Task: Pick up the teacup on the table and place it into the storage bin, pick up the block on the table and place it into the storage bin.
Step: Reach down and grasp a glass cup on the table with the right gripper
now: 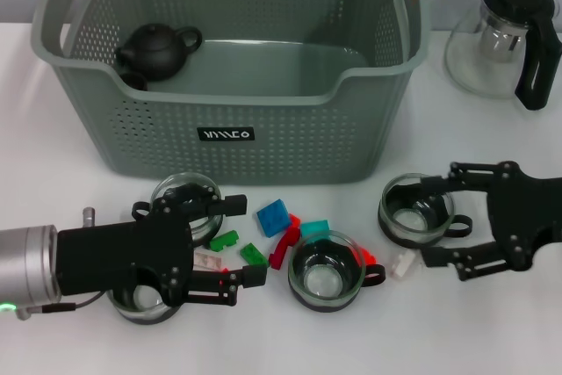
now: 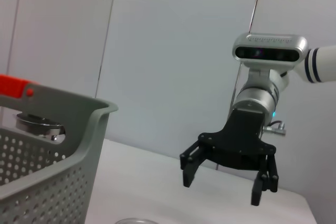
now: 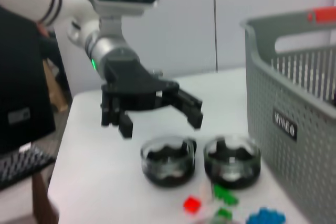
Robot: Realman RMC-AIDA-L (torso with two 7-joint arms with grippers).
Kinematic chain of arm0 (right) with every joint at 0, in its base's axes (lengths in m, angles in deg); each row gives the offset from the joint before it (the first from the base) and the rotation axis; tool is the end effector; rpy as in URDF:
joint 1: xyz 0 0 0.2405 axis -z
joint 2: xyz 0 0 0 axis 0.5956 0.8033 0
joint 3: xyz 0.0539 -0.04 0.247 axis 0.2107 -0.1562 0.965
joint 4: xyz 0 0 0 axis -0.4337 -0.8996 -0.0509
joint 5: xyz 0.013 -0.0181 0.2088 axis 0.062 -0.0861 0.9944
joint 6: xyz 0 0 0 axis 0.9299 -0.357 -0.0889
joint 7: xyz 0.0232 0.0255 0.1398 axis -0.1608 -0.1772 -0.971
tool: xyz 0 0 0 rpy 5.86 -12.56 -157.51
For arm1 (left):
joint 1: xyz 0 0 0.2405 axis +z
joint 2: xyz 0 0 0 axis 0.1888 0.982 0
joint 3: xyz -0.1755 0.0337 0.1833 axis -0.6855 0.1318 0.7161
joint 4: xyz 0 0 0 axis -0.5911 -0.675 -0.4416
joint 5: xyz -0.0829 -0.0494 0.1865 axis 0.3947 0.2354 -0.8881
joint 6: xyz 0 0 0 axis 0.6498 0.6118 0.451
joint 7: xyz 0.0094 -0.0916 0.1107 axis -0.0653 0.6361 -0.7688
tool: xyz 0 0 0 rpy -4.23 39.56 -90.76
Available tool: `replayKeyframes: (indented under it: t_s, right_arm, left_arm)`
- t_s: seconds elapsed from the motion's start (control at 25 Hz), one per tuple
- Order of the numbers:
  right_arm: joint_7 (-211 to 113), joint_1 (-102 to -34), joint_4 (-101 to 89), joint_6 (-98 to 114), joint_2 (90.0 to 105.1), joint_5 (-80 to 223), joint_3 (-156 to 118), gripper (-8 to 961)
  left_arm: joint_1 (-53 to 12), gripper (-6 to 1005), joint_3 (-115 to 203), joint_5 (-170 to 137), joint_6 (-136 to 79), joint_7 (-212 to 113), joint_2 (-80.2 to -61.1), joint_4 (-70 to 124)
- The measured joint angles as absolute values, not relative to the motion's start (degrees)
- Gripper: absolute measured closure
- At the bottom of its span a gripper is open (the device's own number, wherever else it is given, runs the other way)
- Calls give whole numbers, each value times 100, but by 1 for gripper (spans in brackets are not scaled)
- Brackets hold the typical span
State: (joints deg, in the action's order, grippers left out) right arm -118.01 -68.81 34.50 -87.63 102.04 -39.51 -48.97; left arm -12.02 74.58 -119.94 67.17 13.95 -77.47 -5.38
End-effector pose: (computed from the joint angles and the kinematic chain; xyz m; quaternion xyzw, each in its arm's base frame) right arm 0.2525 0.3129 0.0230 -0.9791 0.0805 0.1820 0.0419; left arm -0.2737 0.2598 -0.0159 -0.9314 -0.1514 -0.3218 0.0781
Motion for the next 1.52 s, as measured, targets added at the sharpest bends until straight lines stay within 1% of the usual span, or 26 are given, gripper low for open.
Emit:
replayKeyframes:
  t_s: [0.24, 0.4, 0.72, 0.96, 1.08, 1.52]
  right_arm:
    - [-12393, -6886, 4406, -9063, 10246, -4392, -4899, 52]
    - [-12810, -7038, 4812, -9084, 10276, -4868, -5026, 57]
    - [-13392, -7440, 5057, -8564, 10487, -5726, -5943, 67]
    - [-13805, -7614, 5022, -8188, 10493, -5791, -6688, 75]
    - [-14023, -7657, 5032, -8007, 10489, -5912, -7035, 118]
    - [-14437, -7831, 5035, -7475, 10497, -6259, -7979, 117]
  left_arm:
    - [-1199, 52, 7458, -11971, 6674, 1424, -7752, -508]
    - [-1196, 52, 7459, -11945, 6645, 1433, -7794, -499]
    - [-1167, 52, 7452, -11940, 6591, 1437, -7815, -413]
    - [-1161, 52, 7403, -11940, 6591, 1438, -7816, -387]
    - [-1161, 52, 7388, -11940, 6591, 1438, -7817, -364]
    - [-1112, 52, 7387, -11941, 6591, 1406, -7823, -353]
